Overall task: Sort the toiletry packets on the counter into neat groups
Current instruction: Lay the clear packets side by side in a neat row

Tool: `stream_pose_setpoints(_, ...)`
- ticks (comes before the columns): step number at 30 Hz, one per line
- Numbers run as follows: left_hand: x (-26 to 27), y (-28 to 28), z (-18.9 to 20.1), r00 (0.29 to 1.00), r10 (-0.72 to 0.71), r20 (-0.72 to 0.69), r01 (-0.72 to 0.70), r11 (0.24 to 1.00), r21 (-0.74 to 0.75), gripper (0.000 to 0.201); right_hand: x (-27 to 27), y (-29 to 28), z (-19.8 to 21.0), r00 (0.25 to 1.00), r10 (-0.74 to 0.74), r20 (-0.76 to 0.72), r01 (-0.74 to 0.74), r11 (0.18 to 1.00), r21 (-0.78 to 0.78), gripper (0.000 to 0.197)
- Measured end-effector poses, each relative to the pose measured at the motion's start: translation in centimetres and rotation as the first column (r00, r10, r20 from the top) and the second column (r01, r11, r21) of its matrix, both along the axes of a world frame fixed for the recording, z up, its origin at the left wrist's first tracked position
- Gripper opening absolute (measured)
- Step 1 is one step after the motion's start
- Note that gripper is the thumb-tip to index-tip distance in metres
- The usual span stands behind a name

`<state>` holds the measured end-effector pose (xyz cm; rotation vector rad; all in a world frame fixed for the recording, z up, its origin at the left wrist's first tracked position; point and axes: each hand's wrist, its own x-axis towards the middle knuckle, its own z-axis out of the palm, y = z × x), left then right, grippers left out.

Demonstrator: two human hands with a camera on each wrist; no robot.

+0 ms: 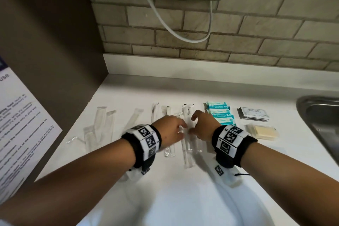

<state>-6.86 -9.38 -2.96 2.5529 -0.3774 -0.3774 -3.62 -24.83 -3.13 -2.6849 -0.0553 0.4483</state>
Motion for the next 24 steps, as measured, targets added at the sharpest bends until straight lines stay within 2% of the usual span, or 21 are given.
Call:
stream_pose_setpoints(2, 0.2, -1.0, -0.5, 1.0, -0.022, -0.016, 0.024, 0.997, 0.074, 0.041, -0.3, -0.3, 0.0, 1.0, -0.014, -0.003, 0.014, 1.0, 0.017, 0.044)
stream_pose_setpoints(4, 0.4, -1.6, -0.8, 1.0, 0.023, -0.021, -0.021, 0.993, 0.116, 0.041, -0.6, -0.6, 0.1, 0.999, -0.037, 0.003, 0.037, 0.999, 0.019, 0.041)
stream_pose_setpoints(10, 1.3, -0.8, -1.2, 0.984, 0.173, -0.038, -0.17, 0.983, 0.075, 0.037, -0.9, -1.2, 1.1, 0.996, -0.055, 0.076, 0.052, 0.998, 0.039, 0.039)
stream_pose_setpoints(13, 1.8, 0.0, -1.5, 0.973, 0.226, -0.046, -0.225, 0.974, 0.031, 0.032, -1.2, -0.7, 1.0, 0.995, 0.009, 0.098, -0.01, 1.0, 0.013, 0.036)
stream_pose_setpoints(16, 2.2, 0.3, -1.7, 0.945, 0.317, -0.084, -0.324, 0.942, -0.091, 0.027, -1.5, 0.1, 0.4, 0.993, 0.055, 0.104, -0.057, 0.998, 0.018, 0.038)
stream_pose_setpoints(18, 2.3, 0.2, -1.6, 0.924, 0.366, -0.114, -0.38, 0.911, -0.161, 0.024, -1.7, 0.6, 0.2, 0.985, 0.138, 0.106, -0.138, 0.99, 0.0, 0.04)
stream_pose_setpoints(20, 2.3, 0.1, -1.3, 0.903, 0.395, -0.171, -0.425, 0.881, -0.207, 0.025, -2.0, 1.0, 0.2, 0.961, 0.265, 0.085, -0.264, 0.964, -0.024, 0.033)
stream_pose_setpoints(22, 2.3, 0.2, -1.3, 0.894, 0.403, -0.199, -0.439, 0.875, -0.201, 0.027, -2.2, 1.1, 0.4, 0.931, 0.359, 0.064, -0.358, 0.934, -0.02, 0.027)
stream_pose_setpoints(24, 2.4, 0.3, -1.5, 0.894, 0.409, -0.185, -0.44, 0.88, -0.179, 0.025, -2.2, 0.9, 0.4, 0.928, 0.366, 0.067, -0.369, 0.929, 0.031, 0.029)
